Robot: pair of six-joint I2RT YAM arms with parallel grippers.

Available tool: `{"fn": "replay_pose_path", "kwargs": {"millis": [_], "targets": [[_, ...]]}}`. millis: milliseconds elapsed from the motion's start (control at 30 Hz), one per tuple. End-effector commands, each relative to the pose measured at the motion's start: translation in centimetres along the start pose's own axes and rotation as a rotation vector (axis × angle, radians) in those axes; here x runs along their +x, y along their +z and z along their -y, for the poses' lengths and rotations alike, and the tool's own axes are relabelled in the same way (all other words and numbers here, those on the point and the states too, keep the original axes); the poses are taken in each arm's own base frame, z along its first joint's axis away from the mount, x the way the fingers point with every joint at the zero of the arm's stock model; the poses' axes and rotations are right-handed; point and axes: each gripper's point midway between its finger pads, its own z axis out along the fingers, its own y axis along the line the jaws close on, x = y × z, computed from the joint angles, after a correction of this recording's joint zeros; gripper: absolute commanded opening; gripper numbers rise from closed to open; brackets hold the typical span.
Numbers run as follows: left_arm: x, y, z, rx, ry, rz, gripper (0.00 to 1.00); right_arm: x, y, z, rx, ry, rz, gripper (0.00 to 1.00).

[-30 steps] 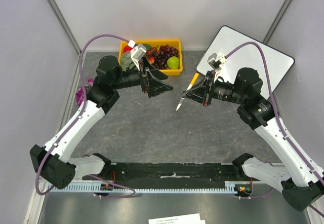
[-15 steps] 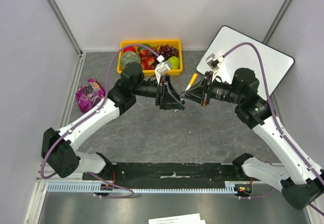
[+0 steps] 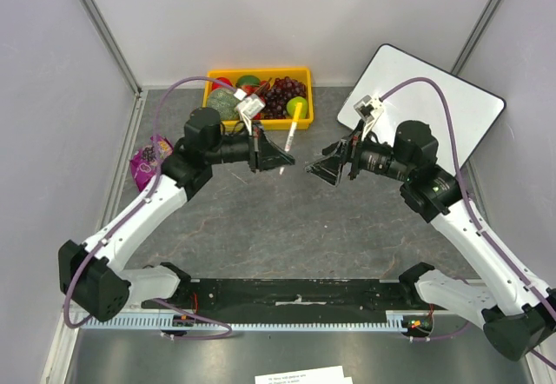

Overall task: Write a sentence on the whiteboard
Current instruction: Pass from the right arm to the left, then pick up the whiteboard stand from the corner of the board.

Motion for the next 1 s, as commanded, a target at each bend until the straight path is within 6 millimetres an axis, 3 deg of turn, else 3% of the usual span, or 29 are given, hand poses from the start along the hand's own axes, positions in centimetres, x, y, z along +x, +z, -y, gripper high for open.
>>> {"fn": "replay_pose_path", "kwargs": {"millis": [0, 100, 167, 333, 500, 667, 967], "targets": [[-1.5, -3.9, -3.2, -0.243, 0.0, 0.076, 0.02, 1.9, 0.5, 3.4, 0.136, 0.049, -0.032, 0.98], [-1.9, -6.5, -4.1, -0.345, -0.003, 0.097, 0.02, 4.1, 0.8, 6.9, 0.272, 0.102, -0.086, 0.98], [-2.0, -7.6, -4.0, -0.376, 0.0, 0.097, 0.02, 5.2, 0.4, 10.5, 0.444, 0.128, -0.113, 0.98], [-1.5, -8.7, -3.4, -0.399, 0.015, 0.046, 0.02, 8.0, -2.7, 19.4, 0.798, 0.279, -0.14, 0.98], [0.6, -9.0, -4.1, -0.415, 0.004, 0.005, 0.02, 10.1, -6.2, 26.1, 1.079, 0.342, -0.15, 0.98], [2.8, -9.0, -4.8, -0.411, -0.028, -0.02, 0.02, 11.8, -8.0, 29.8, 1.271, 0.342, -0.187, 0.98], [4.5, -8.9, -4.5, -0.368, -0.038, -0.038, 0.02, 14.6, -10.1, 35.3, 1.532, 0.404, -0.231, 0.97]]}}
